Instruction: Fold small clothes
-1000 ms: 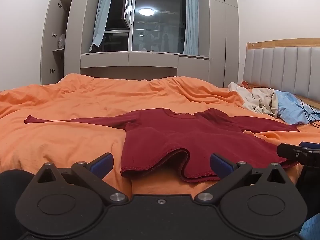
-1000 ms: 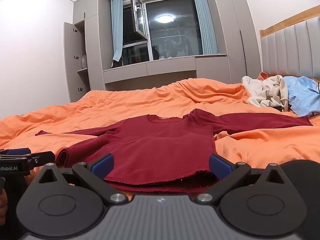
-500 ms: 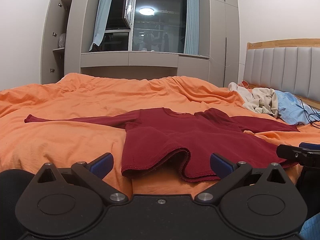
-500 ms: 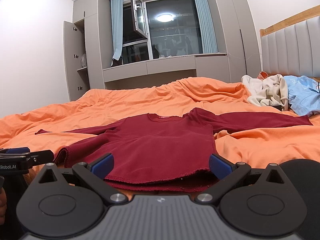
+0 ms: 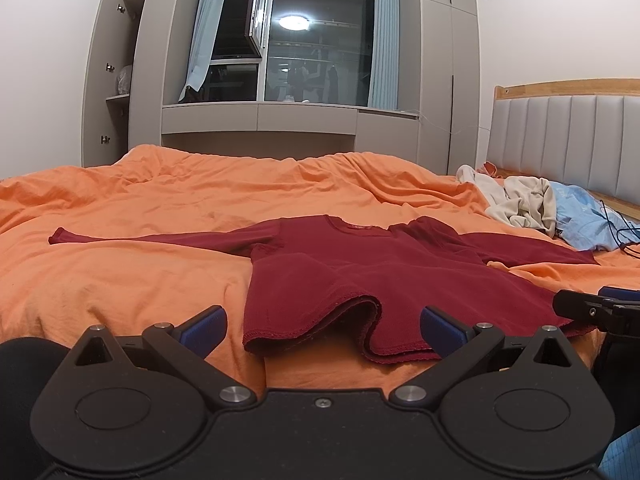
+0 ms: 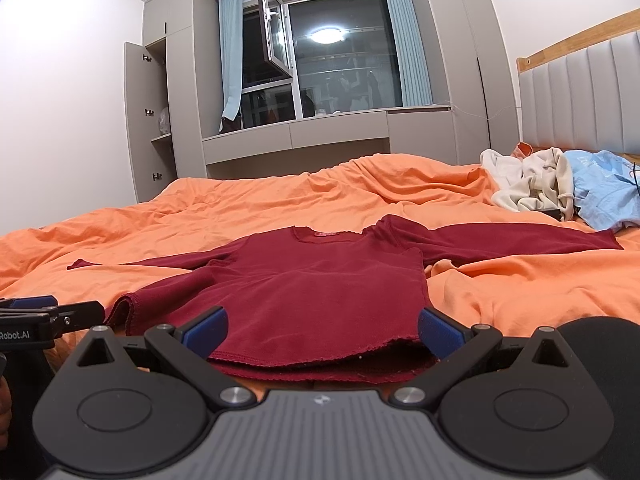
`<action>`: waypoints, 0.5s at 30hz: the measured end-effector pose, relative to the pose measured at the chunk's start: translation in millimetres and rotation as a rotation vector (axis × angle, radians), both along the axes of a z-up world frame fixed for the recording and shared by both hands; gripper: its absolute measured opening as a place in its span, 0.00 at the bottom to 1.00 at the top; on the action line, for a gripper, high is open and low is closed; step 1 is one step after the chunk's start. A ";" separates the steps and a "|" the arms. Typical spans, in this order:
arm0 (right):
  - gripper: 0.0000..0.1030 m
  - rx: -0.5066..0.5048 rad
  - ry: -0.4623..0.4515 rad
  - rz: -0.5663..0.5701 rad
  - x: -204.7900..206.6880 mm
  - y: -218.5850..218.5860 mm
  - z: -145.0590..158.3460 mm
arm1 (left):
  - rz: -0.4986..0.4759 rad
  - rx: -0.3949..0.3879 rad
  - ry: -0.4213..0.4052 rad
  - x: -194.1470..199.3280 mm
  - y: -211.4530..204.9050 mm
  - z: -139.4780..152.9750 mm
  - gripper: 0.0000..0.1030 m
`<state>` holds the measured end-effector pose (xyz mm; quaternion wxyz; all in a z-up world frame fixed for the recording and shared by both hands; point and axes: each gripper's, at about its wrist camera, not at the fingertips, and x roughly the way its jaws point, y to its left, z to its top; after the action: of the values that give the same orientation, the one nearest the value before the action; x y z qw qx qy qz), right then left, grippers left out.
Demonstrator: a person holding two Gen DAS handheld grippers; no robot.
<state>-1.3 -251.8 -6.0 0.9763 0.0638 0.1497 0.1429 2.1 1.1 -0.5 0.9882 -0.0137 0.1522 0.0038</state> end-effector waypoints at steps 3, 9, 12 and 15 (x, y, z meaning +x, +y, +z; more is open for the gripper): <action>1.00 0.001 0.002 -0.002 -0.9 -3.4 4.0 | 0.000 0.000 0.000 0.0 0.2 0.0 1.00; 1.00 0.000 0.001 0.000 -0.8 -3.2 3.8 | 0.000 -0.001 0.001 0.7 1.1 -0.8 1.00; 1.00 0.000 0.001 0.001 -0.8 -3.1 3.6 | 0.000 -0.001 0.001 0.8 1.3 -0.8 1.00; 1.00 0.000 0.001 0.001 -0.8 -3.1 3.5 | 0.000 -0.002 0.001 0.8 1.4 -0.8 0.99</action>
<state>-2.1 -254.9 -2.5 0.9761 0.0638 0.1502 0.1432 2.9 2.5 -1.3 0.9881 -0.0146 0.1529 0.0035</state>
